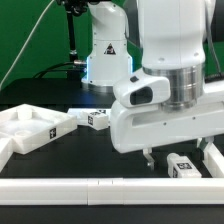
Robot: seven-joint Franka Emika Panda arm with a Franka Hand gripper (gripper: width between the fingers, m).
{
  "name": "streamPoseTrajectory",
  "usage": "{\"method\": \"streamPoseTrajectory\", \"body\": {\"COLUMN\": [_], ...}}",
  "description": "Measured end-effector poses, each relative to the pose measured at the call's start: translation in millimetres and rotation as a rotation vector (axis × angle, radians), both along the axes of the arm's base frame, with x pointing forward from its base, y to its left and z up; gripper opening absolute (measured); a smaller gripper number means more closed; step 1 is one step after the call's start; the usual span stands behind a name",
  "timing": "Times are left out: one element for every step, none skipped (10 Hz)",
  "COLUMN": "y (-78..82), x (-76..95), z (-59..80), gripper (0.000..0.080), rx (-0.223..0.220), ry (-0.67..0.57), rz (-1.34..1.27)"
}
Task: Assemble one leg
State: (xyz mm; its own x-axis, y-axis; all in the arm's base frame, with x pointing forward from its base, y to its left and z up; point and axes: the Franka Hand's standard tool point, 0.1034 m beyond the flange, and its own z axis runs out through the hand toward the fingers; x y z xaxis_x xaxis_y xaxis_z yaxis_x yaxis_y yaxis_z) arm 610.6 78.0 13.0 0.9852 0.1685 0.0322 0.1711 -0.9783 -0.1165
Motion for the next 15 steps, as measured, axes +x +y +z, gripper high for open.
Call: {"method": "streamPoseTrajectory", "body": {"y": [-6.1, -4.6, -3.6, -3.8, -3.8, -3.5, -2.6, 0.4, 13.2, 30.2, 42.6, 40.0, 39.6, 40.7, 43.6], "x": [1.2, 1.6, 1.5, 1.5, 1.6, -0.4, -16.0, -41.9, -65.9, -81.5, -82.8, -83.2, -83.4, -83.6, -88.1], "z": [-2.8, -2.0, -2.2, -2.3, -2.2, 0.3, 11.1, 22.4, 33.9, 44.3, 50.5, 47.9, 47.3, 47.4, 48.3], "gripper": [0.0649, 0.0559, 0.0559, 0.0358, 0.0284, 0.0284, 0.0284, 0.0284, 0.0284, 0.0284, 0.0284, 0.0284, 0.0284, 0.0284, 0.0284], "rx": [0.005, 0.005, 0.005, 0.005, 0.005, 0.005, 0.000, -0.010, -0.018, -0.023, -0.022, -0.024, -0.024, -0.024, -0.028], "ry": [-0.013, -0.014, -0.014, -0.014, -0.014, -0.011, 0.005, 0.030, 0.045, 0.055, 0.054, 0.054, 0.055, 0.055, 0.063], "rz": [0.018, 0.013, 0.016, 0.015, 0.015, -0.008, -0.067, -0.122, -0.197, -0.254, -0.291, -0.267, -0.267, -0.265, -0.316]}}
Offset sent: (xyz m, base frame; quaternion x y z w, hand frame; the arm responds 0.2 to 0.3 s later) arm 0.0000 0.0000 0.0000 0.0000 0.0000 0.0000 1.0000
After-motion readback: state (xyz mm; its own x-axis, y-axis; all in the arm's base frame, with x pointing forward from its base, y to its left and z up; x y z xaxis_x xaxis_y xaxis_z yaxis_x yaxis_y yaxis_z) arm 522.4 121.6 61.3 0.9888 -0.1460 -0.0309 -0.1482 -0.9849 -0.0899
